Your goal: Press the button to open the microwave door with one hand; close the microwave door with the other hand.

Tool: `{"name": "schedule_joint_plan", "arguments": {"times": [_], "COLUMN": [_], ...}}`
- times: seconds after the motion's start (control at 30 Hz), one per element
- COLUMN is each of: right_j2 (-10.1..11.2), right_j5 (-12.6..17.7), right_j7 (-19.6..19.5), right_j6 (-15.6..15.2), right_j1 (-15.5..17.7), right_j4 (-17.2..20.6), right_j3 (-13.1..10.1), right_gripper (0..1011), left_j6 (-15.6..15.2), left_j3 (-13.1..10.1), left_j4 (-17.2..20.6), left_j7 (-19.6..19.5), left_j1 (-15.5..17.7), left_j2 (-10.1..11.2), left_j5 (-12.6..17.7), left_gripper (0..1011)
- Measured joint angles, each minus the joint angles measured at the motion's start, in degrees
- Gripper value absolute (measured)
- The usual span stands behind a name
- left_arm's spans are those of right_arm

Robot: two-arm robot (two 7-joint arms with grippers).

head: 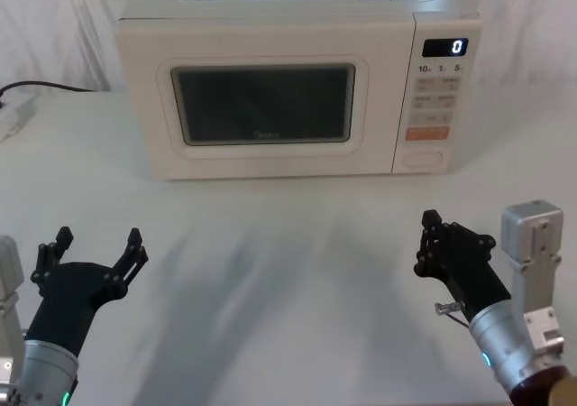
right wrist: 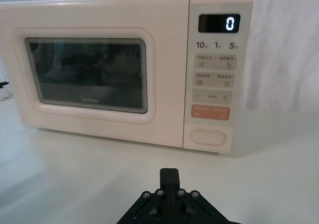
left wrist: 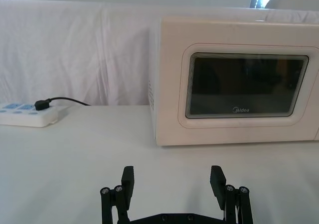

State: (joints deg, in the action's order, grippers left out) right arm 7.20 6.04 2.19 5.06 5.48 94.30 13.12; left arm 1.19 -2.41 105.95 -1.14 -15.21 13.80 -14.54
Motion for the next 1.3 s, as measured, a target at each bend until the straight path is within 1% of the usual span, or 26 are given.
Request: {"name": "schedule_joint_plan", "arguments": {"times": [0.17, 0.33, 0.4, 0.43, 0.53, 0.63, 0.73, 0.77, 0.87, 0.93, 1.0, 1.07, 1.3], "right_j2": [-1.14, -2.04, -2.18, -2.18, -2.32, -2.34, -2.41, -2.41, -2.5, -2.51, -2.66, -2.8, -3.63], "right_j5": [0.5, 0.98, 1.04, 1.04, 1.04, 1.04, 1.04, 1.04, 0.9, 0.8, 0.44, 0.32, 0.12], "right_j7": [1.43, 3.16, 3.71, 3.71, 4.46, 4.89, 5.47, 5.47, 5.76, 5.76, 5.77, 5.76, 5.66], "right_j6": [-0.15, -1.86, -2.75, -2.75, -4.19, -4.84, -5.56, -5.56, -5.67, -5.65, -5.32, -5.04, -2.23], "right_j1": [-2.23, -5.14, -6.36, -6.36, -8.64, -10.23, -12.54, -12.54, -15.03, -15.49, -17.18, -17.84, -21.29], "right_j4": [-2.96, -6.12, -7.24, -7.24, -9.2, -10.51, -12.84, -12.84, -15.68, -16.28, -18.58, -19.59, -25.18], "right_j3": [-0.67, -1.61, -1.9, -1.9, -2.23, -2.41, -2.62, -2.62, -2.71, -2.71, -2.76, -2.8, -3.67], "right_gripper": [0, 0, 0, 0, 0, 0, 0, 0, 0, 0, 0, 0, 0], "left_j6": [0.0, 0.0, 0.0, 0.0, 0.0, 0.0, 0.0, 0.0, 0.0, 0.0, 0.0, 0.0, 0.0], "left_j3": [0.0, 0.0, 0.0, 0.0, 0.0, 0.0, 0.0, 0.0, 0.0, 0.0, 0.0, 0.0, 0.0], "left_j4": [0.0, 0.0, 0.0, 0.0, 0.0, 0.0, 0.0, 0.0, 0.0, 0.0, 0.0, 0.0, 0.0], "left_j7": [0.0, 0.0, 0.0, 0.0, 0.0, 0.0, 0.0, 0.0, 0.0, 0.0, 0.0, 0.0, 0.0], "left_j1": [0.0, 0.0, 0.0, 0.0, 0.0, 0.0, 0.0, 0.0, 0.0, 0.0, 0.0, 0.0, 0.0], "left_j2": [0.0, 0.0, 0.0, 0.0, 0.0, 0.0, 0.0, 0.0, 0.0, 0.0, 0.0, 0.0, 0.0], "left_j5": [0.0, 0.0, 0.0, 0.0, 0.0, 0.0, 0.0, 0.0, 0.0, 0.0, 0.0, 0.0, 0.0], "left_gripper": [1001, 1001, 1001, 1001, 1001, 1001, 1001, 1001, 1001, 1001, 1001, 1001, 1001]}}
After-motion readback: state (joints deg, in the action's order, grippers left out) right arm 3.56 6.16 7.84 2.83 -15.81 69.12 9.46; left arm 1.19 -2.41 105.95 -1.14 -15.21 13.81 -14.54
